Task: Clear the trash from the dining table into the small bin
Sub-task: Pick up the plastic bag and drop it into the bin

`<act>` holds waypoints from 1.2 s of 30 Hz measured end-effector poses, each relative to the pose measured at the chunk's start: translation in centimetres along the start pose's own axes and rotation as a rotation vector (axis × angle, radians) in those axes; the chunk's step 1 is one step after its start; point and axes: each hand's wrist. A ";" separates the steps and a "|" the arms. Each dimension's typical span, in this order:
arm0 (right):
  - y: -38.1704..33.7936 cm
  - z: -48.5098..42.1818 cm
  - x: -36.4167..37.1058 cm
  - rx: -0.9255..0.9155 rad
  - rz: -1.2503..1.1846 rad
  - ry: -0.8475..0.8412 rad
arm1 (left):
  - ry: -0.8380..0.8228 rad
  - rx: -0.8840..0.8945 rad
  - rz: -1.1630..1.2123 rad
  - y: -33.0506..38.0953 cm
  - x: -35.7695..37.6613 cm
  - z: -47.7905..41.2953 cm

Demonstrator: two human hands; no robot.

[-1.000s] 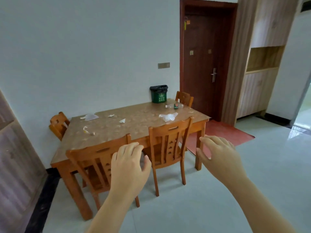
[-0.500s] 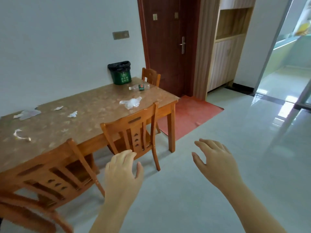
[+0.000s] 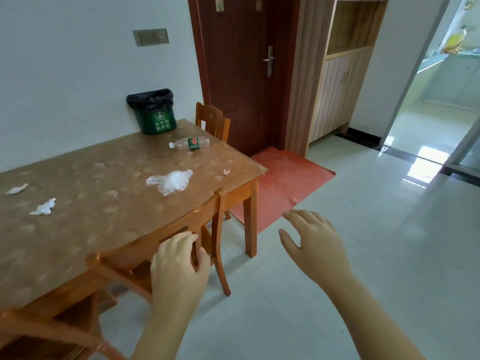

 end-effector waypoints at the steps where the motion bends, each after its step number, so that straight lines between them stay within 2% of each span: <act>1: 0.8 -1.1 0.4 0.016 0.001 -0.020 | -0.009 0.000 -0.002 0.2 0.6 -1.3; 7: 6.3 -8.7 2.3 0.051 -0.012 -0.077 | -0.066 0.038 -0.034 2.1 5.2 -9.2; 12: 11.4 -17.7 3.5 0.004 -0.035 -0.106 | -0.033 0.034 -0.048 4.9 10.0 -17.1; 21: 18.3 -34.3 4.1 -0.147 -0.036 -0.245 | 0.060 -0.100 -0.094 9.0 14.5 -30.1; 29: 16.3 -46.3 10.9 -0.364 -0.014 -0.453 | 0.053 -0.356 -0.181 3.0 16.9 -37.3; 36: 11.7 -57.0 16.9 -0.540 0.048 -0.569 | 0.122 -0.533 -0.206 -4.3 18.0 -44.1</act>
Point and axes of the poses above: each hand's wrist, its own z-axis away from the middle knuckle, its own x-axis out of the palm, y = z × x, and after that the axes turned 13 degrees about -y, right-handed
